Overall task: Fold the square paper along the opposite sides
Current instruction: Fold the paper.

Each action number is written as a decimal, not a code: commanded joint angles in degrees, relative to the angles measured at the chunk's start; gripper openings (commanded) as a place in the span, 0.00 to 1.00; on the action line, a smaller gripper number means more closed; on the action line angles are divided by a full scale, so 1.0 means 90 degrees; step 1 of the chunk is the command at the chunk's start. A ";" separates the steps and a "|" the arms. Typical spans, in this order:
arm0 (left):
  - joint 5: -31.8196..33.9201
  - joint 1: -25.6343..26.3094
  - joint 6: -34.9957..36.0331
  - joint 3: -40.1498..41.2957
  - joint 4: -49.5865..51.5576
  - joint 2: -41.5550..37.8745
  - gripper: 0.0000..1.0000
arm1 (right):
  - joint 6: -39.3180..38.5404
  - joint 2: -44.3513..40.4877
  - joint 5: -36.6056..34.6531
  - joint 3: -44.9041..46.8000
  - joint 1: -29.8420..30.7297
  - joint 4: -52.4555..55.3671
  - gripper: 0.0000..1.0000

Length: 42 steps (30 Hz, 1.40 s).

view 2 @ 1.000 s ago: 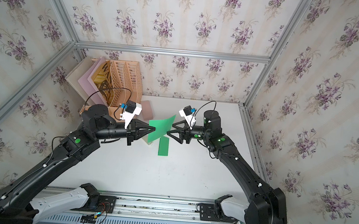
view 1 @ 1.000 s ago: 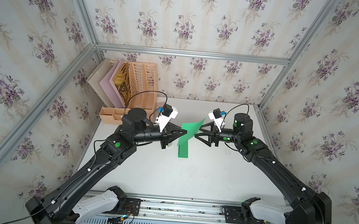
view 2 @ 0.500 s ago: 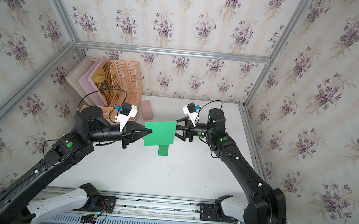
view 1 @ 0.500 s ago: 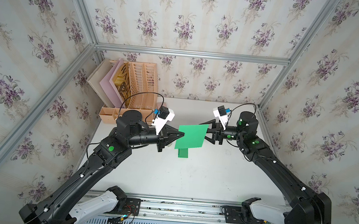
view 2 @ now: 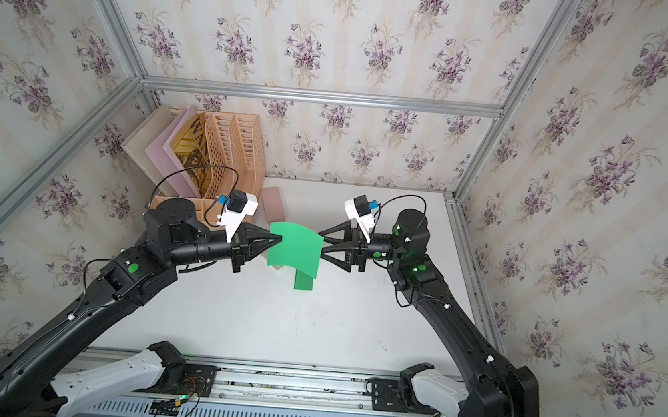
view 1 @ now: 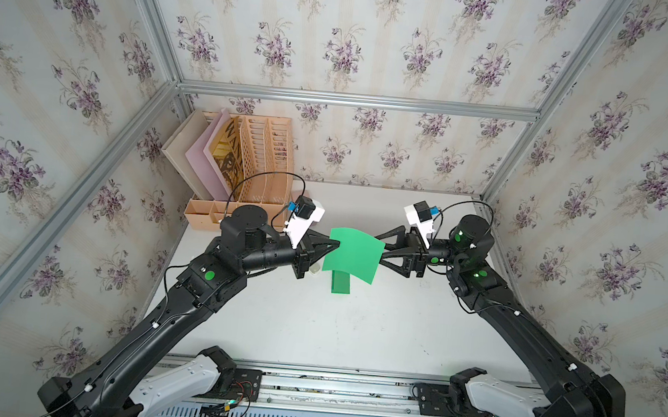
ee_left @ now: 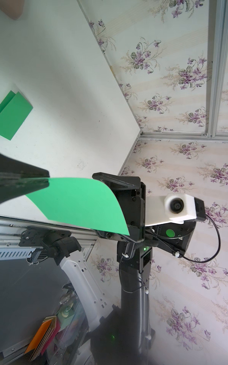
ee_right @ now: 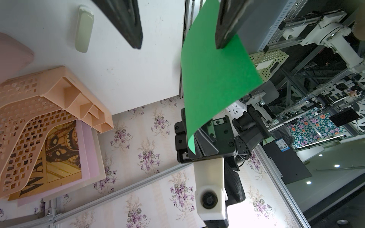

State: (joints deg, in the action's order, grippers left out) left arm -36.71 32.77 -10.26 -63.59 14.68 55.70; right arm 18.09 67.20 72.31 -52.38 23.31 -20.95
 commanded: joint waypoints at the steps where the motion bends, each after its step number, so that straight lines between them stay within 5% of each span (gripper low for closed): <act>1: 0.0034 -0.0006 -0.0041 0.0012 -0.0263 0.0012 0.00 | 0.0138 0.0032 0.0158 -0.0049 0.0033 -0.0247 0.64; 14: -0.0183 0.0001 -0.0367 -0.0061 -0.0631 0.0187 0.00 | -0.0651 0.0243 0.0085 -0.0346 0.0307 0.0701 0.63; 42: -0.0023 -0.0004 -0.0274 -0.0025 -0.0535 0.0209 0.00 | -0.0795 0.0043 0.0090 -0.0393 0.0443 0.0862 0.63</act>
State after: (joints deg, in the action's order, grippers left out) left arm -37.28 32.77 -13.52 -63.70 10.96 57.52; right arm 11.57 67.85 72.88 -55.66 27.00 -12.97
